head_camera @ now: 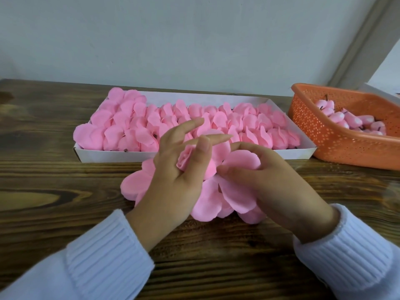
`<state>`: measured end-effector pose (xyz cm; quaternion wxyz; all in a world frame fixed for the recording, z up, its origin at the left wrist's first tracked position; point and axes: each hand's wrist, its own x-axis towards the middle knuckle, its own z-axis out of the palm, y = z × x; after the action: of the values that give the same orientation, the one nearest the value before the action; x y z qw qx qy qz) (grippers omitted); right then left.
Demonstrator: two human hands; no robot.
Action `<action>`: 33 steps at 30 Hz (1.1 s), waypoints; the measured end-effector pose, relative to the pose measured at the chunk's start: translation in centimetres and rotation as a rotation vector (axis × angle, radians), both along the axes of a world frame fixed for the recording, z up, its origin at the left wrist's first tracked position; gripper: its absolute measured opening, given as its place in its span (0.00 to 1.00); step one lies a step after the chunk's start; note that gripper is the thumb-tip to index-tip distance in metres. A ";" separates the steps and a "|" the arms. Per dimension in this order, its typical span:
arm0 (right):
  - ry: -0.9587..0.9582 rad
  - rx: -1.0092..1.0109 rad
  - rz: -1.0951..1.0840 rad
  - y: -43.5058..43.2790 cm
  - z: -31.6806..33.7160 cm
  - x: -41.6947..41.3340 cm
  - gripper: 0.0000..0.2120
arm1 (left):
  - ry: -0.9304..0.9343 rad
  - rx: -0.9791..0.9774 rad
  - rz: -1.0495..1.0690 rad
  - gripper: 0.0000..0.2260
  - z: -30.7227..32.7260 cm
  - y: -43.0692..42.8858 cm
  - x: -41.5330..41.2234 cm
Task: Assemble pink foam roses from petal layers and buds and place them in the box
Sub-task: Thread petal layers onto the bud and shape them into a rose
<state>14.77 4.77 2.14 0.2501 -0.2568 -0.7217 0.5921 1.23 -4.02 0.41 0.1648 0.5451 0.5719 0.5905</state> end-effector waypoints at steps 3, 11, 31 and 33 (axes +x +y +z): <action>0.003 0.028 -0.002 0.0 0.0 0.1 0.04 | -0.011 0.006 0.043 0.24 -0.2 0.1 -0.1; 0.016 0.071 -0.023 -0.1 0.1 0.1 0.05 | 0.028 0.028 0.064 0.16 -0.1 0.1 0.0; 0.235 0.144 0.183 -0.7 -0.4 -0.7 0.16 | -0.114 0.042 -0.112 0.28 -0.8 0.2 0.0; 0.249 0.198 0.189 -0.8 -0.4 -0.7 0.15 | -0.117 0.048 -0.144 0.27 -0.8 0.2 0.1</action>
<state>14.04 3.98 1.78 0.3050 -0.0868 -0.7609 0.5662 1.35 -3.86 -0.36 0.2267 0.5533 0.5062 0.6215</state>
